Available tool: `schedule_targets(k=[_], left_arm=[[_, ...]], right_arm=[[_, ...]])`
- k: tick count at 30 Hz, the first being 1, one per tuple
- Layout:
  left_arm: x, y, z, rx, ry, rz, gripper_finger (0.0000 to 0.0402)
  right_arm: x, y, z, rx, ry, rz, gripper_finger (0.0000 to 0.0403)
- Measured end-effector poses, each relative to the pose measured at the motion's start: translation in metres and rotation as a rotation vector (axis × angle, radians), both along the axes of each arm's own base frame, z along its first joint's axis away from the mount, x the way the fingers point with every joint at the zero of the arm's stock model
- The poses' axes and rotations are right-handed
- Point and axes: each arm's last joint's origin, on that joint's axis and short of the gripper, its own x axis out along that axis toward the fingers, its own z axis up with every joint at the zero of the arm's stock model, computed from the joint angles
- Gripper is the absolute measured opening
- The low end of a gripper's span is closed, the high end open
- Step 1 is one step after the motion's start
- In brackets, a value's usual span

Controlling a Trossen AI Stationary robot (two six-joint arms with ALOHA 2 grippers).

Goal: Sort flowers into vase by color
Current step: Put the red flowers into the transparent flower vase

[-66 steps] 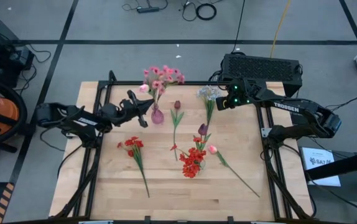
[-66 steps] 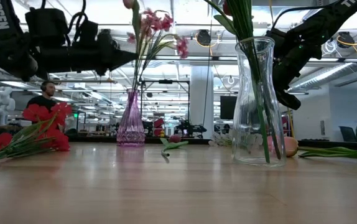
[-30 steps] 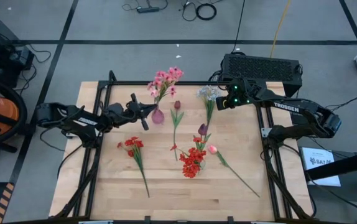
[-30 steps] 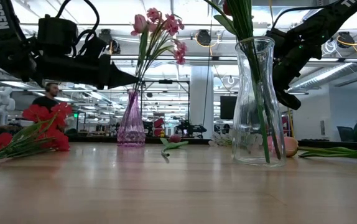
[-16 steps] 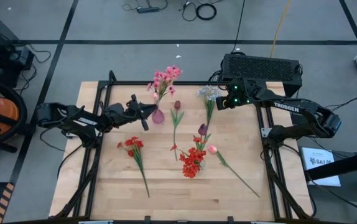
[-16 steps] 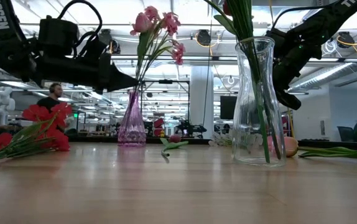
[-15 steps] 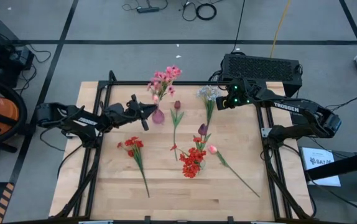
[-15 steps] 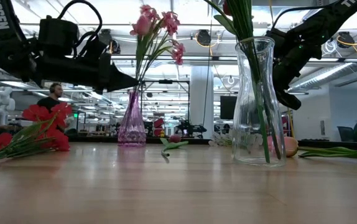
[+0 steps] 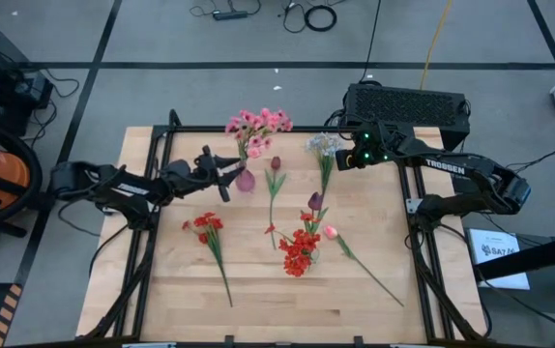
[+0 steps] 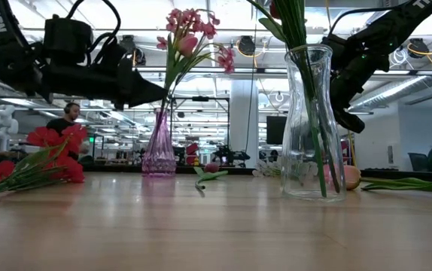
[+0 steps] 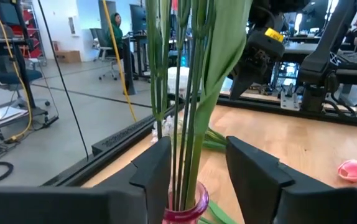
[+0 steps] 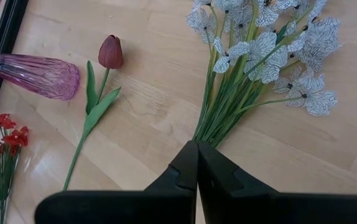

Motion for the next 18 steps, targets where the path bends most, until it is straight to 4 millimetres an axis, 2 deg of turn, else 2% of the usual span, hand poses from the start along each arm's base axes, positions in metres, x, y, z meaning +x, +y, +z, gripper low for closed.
schedule_targets(k=[18], left_arm=[[-0.027, -0.011, 0.031, -0.014, -0.016, -0.002, 0.0162]], right_arm=[[0.001, 0.001, 0.0, -0.025, 0.009, 0.032, 0.0]])
